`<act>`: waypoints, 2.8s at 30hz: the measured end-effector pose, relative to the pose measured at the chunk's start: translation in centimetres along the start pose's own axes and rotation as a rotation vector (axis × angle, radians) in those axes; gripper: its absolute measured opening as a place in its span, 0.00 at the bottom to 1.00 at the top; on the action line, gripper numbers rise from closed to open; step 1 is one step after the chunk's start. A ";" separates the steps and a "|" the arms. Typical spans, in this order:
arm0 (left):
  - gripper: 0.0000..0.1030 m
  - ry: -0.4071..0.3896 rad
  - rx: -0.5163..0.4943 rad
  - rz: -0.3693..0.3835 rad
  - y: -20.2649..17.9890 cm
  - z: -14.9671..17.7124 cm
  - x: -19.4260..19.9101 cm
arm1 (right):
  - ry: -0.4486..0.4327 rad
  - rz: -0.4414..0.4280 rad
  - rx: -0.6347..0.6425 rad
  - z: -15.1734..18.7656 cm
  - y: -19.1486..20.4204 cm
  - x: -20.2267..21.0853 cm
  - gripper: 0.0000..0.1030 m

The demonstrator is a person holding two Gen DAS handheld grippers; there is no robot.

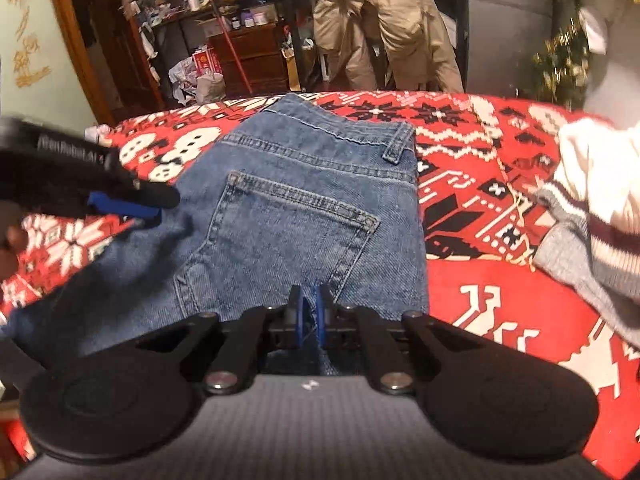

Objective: Fold clothes

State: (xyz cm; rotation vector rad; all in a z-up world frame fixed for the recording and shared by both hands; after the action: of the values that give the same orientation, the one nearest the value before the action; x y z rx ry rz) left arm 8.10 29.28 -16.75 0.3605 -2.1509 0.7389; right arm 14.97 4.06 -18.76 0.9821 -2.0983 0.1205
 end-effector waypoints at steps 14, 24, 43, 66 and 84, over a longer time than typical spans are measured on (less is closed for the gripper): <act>0.85 -0.125 -0.174 -0.172 -2.4 1.6 1.1 | -0.047 0.062 -0.043 -3.5 -2.2 1.2 0.48; 0.90 -0.133 -0.203 -0.154 -2.9 1.4 1.7 | -0.084 0.174 0.078 -3.9 0.0 2.0 0.99; 0.12 -0.252 -0.236 -0.091 -2.9 -2.6 0.9 | -0.202 0.255 -0.070 -5.9 -1.6 3.5 0.86; 0.03 -0.164 -0.211 -0.027 -2.8 -0.2 -2.2 | 0.004 0.220 -0.097 -3.3 -2.3 -2.2 0.27; 0.01 -0.152 -0.286 -0.050 -4.5 -5.8 -3.9 | 0.048 0.178 -0.137 -3.6 -4.5 -2.2 0.38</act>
State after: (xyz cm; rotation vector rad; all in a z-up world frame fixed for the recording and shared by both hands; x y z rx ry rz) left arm 16.24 29.31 -15.18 0.3256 -2.3418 0.3776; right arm 21.15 3.71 -18.89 0.7042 -2.1173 0.0882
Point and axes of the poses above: each gripper's, at about its wrist camera, not at the fingertips, and x roughly against the way its jaws point, y to its left, z to its underside, the point moved 5 cm from there along -x, roughly the way its jaws point, and after that the axes turned 3 degrees about -z, right-handed, at the moved point
